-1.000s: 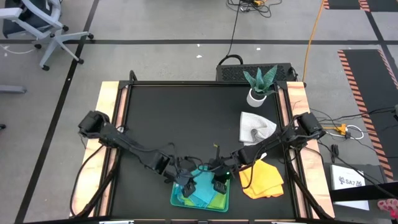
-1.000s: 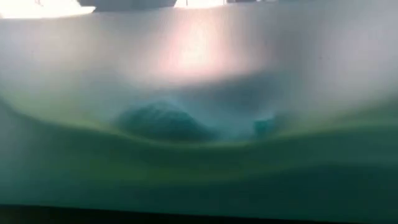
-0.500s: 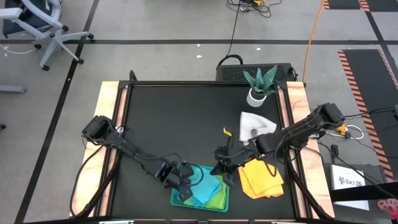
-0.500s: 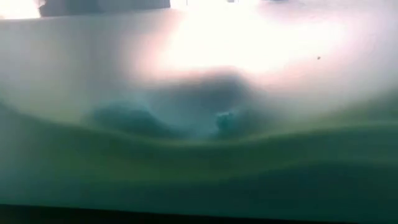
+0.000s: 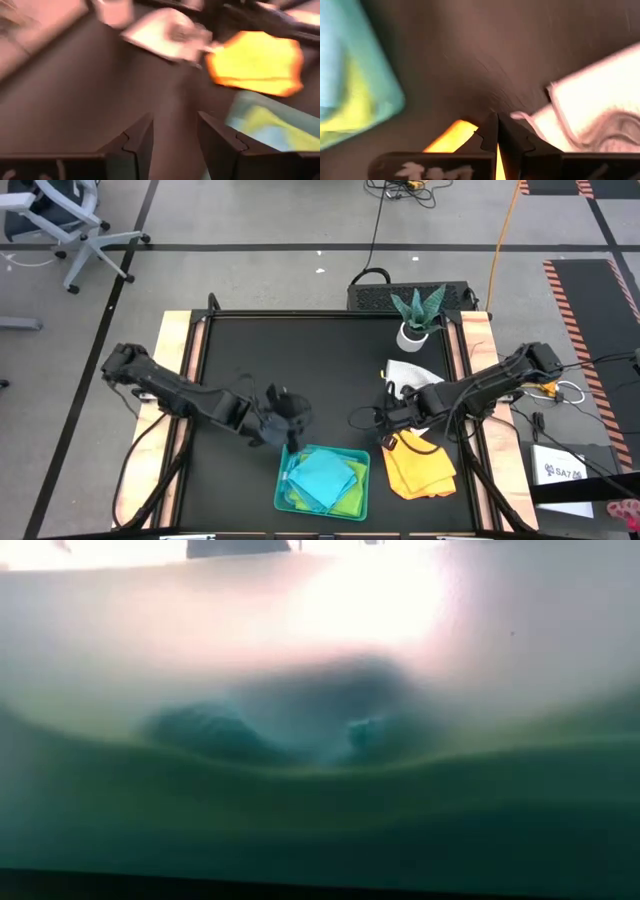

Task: Fold microfiber towels
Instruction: Fold the gray microfiber cloth

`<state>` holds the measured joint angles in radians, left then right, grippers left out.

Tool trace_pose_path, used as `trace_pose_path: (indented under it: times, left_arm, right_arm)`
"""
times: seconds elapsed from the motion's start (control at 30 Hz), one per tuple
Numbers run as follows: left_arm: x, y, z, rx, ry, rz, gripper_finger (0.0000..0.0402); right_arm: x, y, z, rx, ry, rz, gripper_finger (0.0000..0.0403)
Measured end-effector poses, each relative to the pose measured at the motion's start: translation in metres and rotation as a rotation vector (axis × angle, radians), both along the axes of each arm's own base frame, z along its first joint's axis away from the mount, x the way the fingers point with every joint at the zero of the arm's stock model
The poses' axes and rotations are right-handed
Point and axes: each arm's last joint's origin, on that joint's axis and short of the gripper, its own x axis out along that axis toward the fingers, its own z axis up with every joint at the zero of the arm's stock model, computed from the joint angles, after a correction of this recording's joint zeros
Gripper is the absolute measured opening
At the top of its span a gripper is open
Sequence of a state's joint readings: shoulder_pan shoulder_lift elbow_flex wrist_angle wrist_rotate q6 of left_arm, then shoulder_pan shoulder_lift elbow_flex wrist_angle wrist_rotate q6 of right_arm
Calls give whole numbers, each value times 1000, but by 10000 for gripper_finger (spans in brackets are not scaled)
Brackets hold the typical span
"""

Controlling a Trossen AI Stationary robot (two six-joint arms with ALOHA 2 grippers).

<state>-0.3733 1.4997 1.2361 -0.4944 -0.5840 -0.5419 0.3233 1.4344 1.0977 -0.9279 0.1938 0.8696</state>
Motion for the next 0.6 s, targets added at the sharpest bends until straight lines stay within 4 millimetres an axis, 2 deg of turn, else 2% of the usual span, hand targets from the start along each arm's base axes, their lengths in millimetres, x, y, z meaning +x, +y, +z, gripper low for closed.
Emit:
trace_pose_path:
  times: [0.1,0.2,0.4,0.6]
  left_arm:
    - [-1,20,13,86,-28,39,149]
    - [-1,36,17,133,-5,48,149]
    - [0,60,12,185,76,84,149]
    - [1,76,11,186,94,136,149]
  right_arm:
    - [-4,-5,-7,-34,112,-14,0]
    - [-7,-12,-10,-67,162,-61,0]
    - [1,-31,-10,-56,125,-177,6]
    - [12,-51,-9,-33,66,-159,54]
